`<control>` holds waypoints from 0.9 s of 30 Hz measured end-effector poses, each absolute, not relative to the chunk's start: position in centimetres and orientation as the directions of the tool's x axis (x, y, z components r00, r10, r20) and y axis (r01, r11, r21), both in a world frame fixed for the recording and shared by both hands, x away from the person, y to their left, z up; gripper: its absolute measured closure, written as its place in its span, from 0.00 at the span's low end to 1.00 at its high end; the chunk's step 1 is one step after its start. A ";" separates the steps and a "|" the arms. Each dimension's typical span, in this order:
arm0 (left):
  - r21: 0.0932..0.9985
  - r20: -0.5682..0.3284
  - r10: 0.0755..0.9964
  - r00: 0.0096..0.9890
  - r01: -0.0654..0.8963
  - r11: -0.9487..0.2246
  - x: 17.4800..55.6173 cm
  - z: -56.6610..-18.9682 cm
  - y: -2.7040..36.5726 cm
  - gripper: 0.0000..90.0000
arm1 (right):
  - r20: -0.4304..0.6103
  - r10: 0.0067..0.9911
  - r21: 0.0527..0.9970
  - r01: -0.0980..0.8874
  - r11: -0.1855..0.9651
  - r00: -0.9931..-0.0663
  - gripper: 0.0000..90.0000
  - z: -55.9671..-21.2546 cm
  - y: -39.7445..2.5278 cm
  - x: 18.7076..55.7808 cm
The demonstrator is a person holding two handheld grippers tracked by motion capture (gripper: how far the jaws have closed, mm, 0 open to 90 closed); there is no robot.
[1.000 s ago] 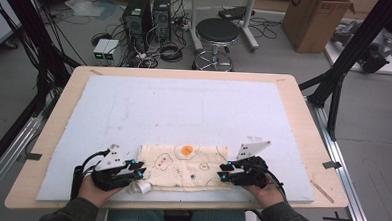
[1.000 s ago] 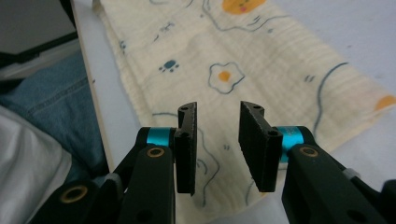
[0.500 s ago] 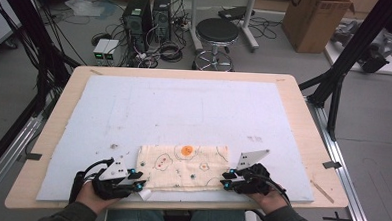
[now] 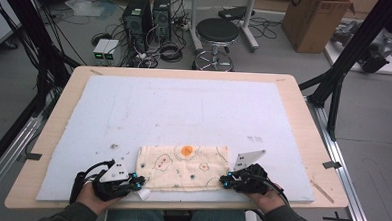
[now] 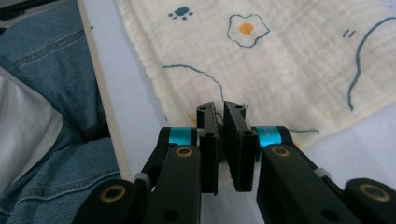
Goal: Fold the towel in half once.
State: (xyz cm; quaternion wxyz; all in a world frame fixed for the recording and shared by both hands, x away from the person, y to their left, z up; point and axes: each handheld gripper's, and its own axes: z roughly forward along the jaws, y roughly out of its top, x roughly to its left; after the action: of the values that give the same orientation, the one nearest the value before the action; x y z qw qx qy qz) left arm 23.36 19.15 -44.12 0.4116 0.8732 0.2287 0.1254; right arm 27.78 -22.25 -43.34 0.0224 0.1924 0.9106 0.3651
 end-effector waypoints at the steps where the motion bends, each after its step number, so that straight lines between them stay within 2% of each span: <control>1: 0.779 0.030 0.505 0.862 0.296 -0.553 23.3 -44.1 19.2 0.97 | 0.095 0.367 0.676 0.331 0.659 -0.925 0.95 -43.3 -22.3 27.8; 16: 0.802 0.029 0.516 0.856 0.288 -0.524 23.1 -43.5 19.7 0.97 | 0.104 0.364 0.734 0.318 0.600 -0.926 0.93 -42.1 -22.7 27.1; 19: 0.802 0.025 0.517 0.856 0.291 -0.521 23.1 -43.5 19.7 0.97 | 0.108 0.354 0.714 0.321 0.622 -0.929 0.88 -42.5 -22.5 27.3; 21: 0.801 0.020 0.518 0.855 0.296 -0.520 23.2 -43.6 19.7 0.97 | 0.110 0.359 0.703 0.328 0.631 -0.927 0.81 -42.9 -22.3 27.5; 24: 0.799 0.021 0.519 0.855 0.298 -0.522 23.2 -43.6 19.7 0.97 | 0.103 0.352 0.684 0.323 0.654 -0.931 0.82 -43.2 -21.9 27.6; 27: 0.801 0.022 0.521 0.853 0.297 -0.520 23.1 -43.6 19.7 0.98 | 0.107 0.340 0.671 0.320 0.669 -0.934 0.89 -43.4 -21.5 27.8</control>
State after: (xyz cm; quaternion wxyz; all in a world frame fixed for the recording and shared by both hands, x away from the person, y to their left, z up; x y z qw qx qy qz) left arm 23.15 19.73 -43.61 0.4285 0.8619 0.2375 0.1306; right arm 27.81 -21.54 -43.42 0.0137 0.1807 0.9133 0.3647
